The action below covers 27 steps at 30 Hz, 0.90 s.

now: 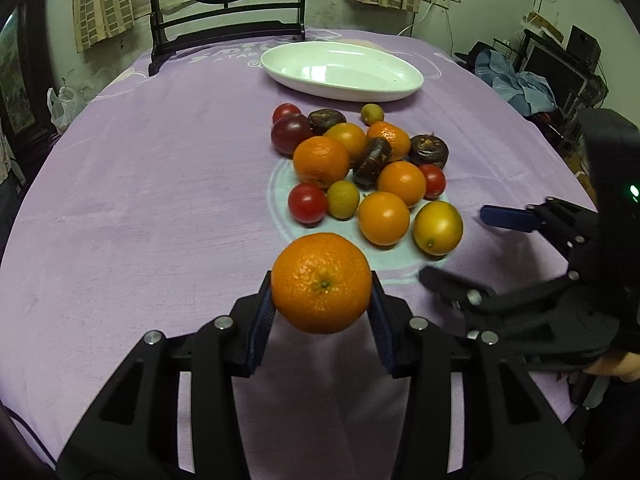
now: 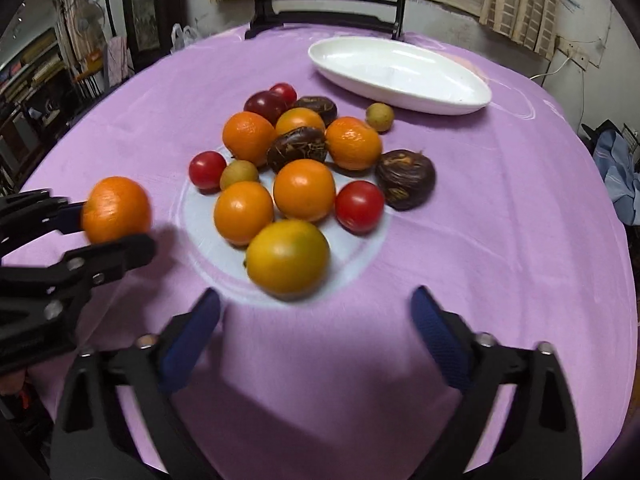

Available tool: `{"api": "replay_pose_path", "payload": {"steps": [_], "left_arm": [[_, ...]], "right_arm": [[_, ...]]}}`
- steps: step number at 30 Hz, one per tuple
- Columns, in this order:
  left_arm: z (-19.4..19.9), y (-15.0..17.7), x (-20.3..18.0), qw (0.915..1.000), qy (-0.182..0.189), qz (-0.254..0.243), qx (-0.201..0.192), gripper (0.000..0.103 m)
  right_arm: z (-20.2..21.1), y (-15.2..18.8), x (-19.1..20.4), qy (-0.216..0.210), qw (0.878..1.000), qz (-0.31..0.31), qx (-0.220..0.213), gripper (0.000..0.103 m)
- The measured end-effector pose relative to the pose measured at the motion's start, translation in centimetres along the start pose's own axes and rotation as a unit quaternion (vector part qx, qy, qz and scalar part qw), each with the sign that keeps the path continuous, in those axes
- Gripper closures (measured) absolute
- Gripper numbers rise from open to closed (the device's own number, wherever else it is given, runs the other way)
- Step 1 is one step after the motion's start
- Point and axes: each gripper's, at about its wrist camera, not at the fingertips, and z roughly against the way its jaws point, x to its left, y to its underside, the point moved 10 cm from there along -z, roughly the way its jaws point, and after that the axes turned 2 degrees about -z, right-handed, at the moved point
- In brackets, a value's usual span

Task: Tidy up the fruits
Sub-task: 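Grasp the large orange with the left tool while the right tool grasps the yellow citrus, then carry both fruits over the white plate and open both tools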

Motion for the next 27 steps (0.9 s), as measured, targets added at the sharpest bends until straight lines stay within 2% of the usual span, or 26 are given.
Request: {"api": "replay_pose_path", "payload": {"steps": [2, 3, 4, 5, 10, 15, 18, 21, 25, 27], "left_arm": [[0.0, 0.1, 0.2, 1.0000, 0.001, -0.001, 0.000, 0.059], [-0.1, 0.1, 0.3, 1.0000, -0.001, -0.002, -0.001, 0.059], [-0.1, 0.1, 0.4, 1.0000, -0.001, -0.003, -0.001, 0.059], [-0.2, 0.0, 0.5, 1.0000, 0.000, -0.002, -0.001, 0.059], [-0.4, -0.9, 0.6, 1.0000, 0.004, -0.008, -0.001, 0.059], [0.1, -4.2, 0.1, 0.9994, 0.015, -0.029, -0.011, 0.059], [0.3, -8.1, -0.6, 0.9986, 0.025, -0.034, -0.031, 0.059], [-1.3, -13.0, -1.0, 0.9982, 0.018, -0.037, -0.045, 0.059], [-5.5, -18.6, 0.2, 0.9992, 0.001, 0.002, -0.040, 0.059], [-8.0, -20.3, 0.9, 0.9995, -0.006, 0.020, -0.024, 0.059]], "right_arm": [[-0.5, -0.4, 0.3, -0.010, 1.000, -0.007, 0.003, 0.024], [-0.6, -0.7, 0.4, -0.011, 1.000, -0.007, 0.000, 0.031], [-0.6, -1.0, 0.5, -0.014, 1.000, -0.006, -0.002, 0.051], [-0.5, -1.3, 0.9, -0.031, 0.999, -0.007, -0.005, 0.060], [0.2, -1.3, 0.9, -0.067, 0.998, -0.016, 0.002, 0.060], [4.0, -3.7, -1.4, -0.087, 0.994, -0.040, -0.058, 0.060], [5.5, -6.6, -3.7, -0.066, 0.993, -0.046, -0.092, 0.060], [5.3, -10.2, -6.1, -0.045, 0.991, -0.053, -0.113, 0.060], [2.2, -14.4, -8.7, -0.006, 0.992, -0.048, -0.119, 0.060], [-0.1, -16.0, -9.9, 0.008, 0.993, -0.049, -0.109, 0.060]]}}
